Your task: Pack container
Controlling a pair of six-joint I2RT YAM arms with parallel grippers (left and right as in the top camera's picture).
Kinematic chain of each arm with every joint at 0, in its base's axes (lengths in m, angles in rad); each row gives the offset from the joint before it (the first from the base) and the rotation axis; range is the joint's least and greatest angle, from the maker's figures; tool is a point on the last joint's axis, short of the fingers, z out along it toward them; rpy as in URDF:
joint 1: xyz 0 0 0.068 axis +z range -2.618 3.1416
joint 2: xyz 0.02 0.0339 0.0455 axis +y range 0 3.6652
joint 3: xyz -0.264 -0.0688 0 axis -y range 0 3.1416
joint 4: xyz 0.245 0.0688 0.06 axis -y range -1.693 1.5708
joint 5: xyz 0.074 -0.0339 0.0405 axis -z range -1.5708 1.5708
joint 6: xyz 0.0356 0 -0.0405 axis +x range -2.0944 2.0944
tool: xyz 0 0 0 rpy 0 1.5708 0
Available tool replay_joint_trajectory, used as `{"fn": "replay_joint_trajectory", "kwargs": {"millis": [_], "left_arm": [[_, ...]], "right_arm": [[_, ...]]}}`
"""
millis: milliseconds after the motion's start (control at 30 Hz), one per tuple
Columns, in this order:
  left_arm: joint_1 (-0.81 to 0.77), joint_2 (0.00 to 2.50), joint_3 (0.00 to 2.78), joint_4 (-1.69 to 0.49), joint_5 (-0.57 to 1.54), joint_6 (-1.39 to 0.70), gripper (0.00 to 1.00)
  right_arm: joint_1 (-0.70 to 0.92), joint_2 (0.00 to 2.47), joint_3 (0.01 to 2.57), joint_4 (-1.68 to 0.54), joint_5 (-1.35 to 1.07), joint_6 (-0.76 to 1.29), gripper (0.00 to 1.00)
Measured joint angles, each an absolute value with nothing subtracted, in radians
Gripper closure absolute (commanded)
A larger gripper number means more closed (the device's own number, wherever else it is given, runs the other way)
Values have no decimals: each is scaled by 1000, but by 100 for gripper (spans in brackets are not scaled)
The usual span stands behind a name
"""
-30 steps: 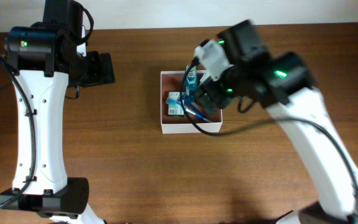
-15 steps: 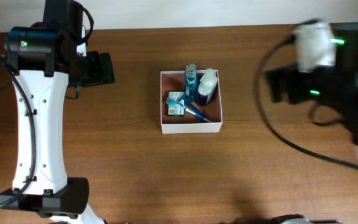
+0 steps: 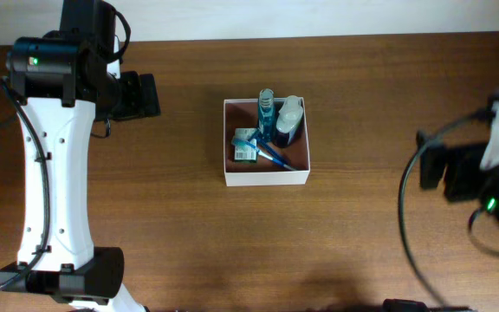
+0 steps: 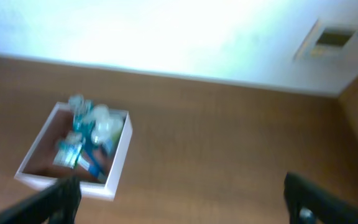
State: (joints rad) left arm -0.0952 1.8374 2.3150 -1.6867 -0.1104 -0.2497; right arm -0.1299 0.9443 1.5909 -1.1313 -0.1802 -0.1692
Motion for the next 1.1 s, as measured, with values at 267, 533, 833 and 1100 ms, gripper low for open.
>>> {"fn": "replay_joint_trajectory", "kwargs": {"millis": [267,533,833,1100], "left_arm": [[-95,1837,2315,-1686,-110,-250,1],[-95,1837,2315,-1687,-110,-250,1],[-95,1837,2315,-1687,-110,-250,1],[-95,1837,2315,-1687,-110,-250,1]], "right_arm": [[-100,498,906,-843,-216,-169,1],[-78,182,423,-735,-244,-169,1],[-78,31,197,-660,-253,-169,1],[-78,16,170,-623,-253,-169,1]]}}
